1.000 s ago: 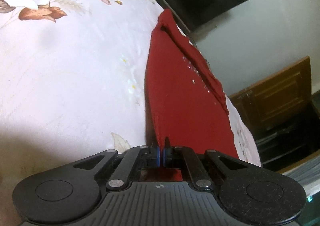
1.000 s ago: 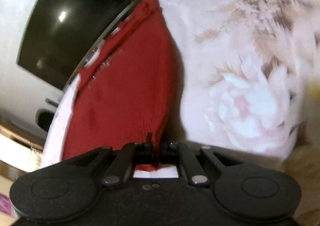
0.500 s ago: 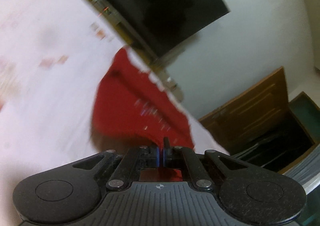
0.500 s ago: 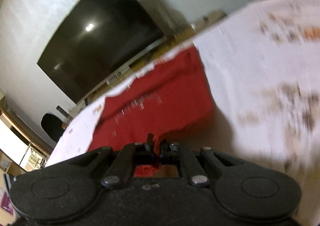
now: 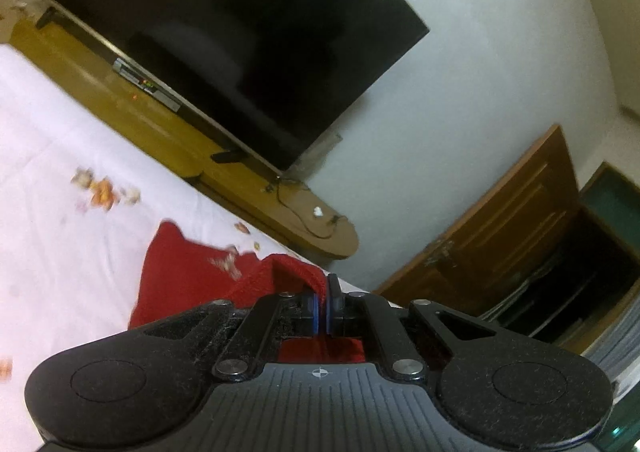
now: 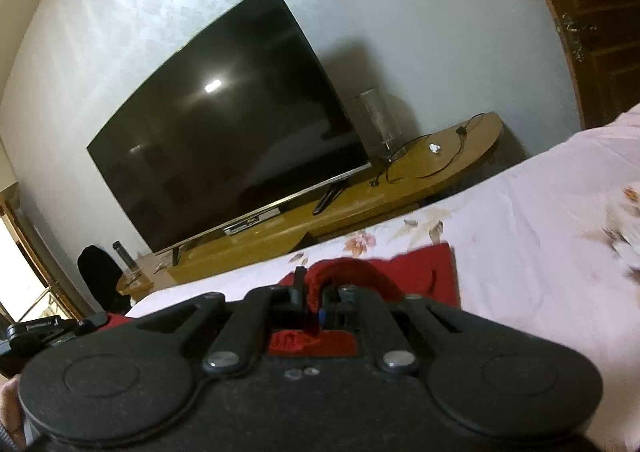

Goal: Fold small clothes
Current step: 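Grasp the hem with the left tool while the right tool grasps the hem too, then lift the hem with both tools and fold it toward the collar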

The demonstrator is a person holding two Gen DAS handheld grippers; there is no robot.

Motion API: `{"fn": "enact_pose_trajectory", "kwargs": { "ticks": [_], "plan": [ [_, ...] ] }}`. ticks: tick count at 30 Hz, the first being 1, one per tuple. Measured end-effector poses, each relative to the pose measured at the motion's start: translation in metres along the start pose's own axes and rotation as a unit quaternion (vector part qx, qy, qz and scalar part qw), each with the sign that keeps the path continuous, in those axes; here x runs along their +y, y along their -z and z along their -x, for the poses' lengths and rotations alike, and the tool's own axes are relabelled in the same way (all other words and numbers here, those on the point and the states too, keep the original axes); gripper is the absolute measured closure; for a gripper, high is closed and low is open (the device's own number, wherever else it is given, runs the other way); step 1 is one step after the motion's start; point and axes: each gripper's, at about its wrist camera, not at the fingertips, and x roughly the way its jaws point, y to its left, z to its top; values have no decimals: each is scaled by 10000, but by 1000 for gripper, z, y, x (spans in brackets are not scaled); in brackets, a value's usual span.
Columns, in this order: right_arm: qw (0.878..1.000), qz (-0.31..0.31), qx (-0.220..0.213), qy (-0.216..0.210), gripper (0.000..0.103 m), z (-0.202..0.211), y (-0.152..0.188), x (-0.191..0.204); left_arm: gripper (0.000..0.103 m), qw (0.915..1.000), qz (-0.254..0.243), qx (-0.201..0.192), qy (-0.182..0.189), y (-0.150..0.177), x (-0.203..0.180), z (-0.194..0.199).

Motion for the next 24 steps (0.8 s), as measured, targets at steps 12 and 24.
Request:
{"fn": "enact_pose_trajectory", "kwargs": {
  "ticks": [12,24],
  "plan": [
    [9970,-412,611,228,97,-164,-6,-75,100,9968,-47,545,-583,-15,71,-168],
    [9973,-76,224,691,36,-203,32,-101,16,9878,-979,158,-1201,15,78,-198]
  ]
}}
